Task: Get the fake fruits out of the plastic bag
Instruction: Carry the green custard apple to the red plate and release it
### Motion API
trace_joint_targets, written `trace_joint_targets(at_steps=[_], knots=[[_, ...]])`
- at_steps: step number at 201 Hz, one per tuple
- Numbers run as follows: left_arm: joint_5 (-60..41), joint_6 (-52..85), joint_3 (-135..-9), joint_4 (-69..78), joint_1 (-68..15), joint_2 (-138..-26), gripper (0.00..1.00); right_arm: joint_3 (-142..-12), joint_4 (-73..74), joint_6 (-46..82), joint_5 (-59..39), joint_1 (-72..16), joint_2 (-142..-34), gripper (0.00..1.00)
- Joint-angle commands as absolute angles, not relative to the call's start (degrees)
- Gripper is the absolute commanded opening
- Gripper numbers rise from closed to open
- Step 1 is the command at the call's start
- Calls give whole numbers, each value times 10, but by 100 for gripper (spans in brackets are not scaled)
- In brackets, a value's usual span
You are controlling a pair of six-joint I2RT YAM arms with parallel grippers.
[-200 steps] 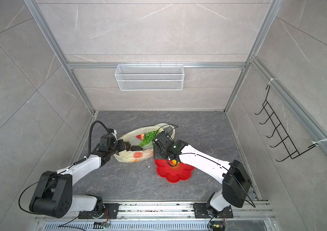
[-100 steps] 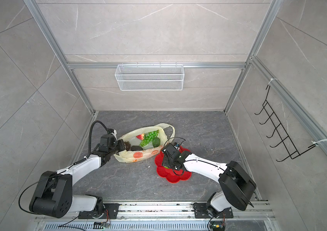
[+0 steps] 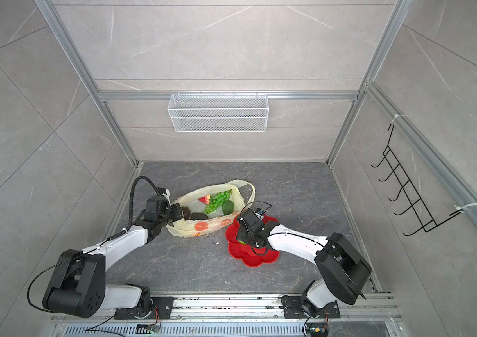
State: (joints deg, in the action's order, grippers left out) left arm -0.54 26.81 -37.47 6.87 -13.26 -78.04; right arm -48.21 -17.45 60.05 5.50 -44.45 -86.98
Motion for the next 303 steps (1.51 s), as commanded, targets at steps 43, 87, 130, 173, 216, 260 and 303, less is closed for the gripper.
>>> trace_joint_targets(at_steps=[43,87,130,173,216,260,303], knots=[[-5,255,-380,82,-136,-776,2,-507,-179,609,79,-434,-905,67],[-9,256,-380,83,-136,-778,2,-511,-169,609,83,-434,-920,68],[-10,256,-380,83,-136,-777,2,-522,-171,626,93,-433,-933,71],[-10,257,-381,84,-136,-780,2,-522,-183,622,101,-432,-921,76],[-10,257,-381,85,-136,-780,2,-516,-186,620,98,-434,-911,79],[-11,257,-381,84,-136,-782,2,-510,-195,622,101,-436,-898,82],[-11,257,-381,85,-136,-781,2,-507,-205,626,104,-439,-884,85]])
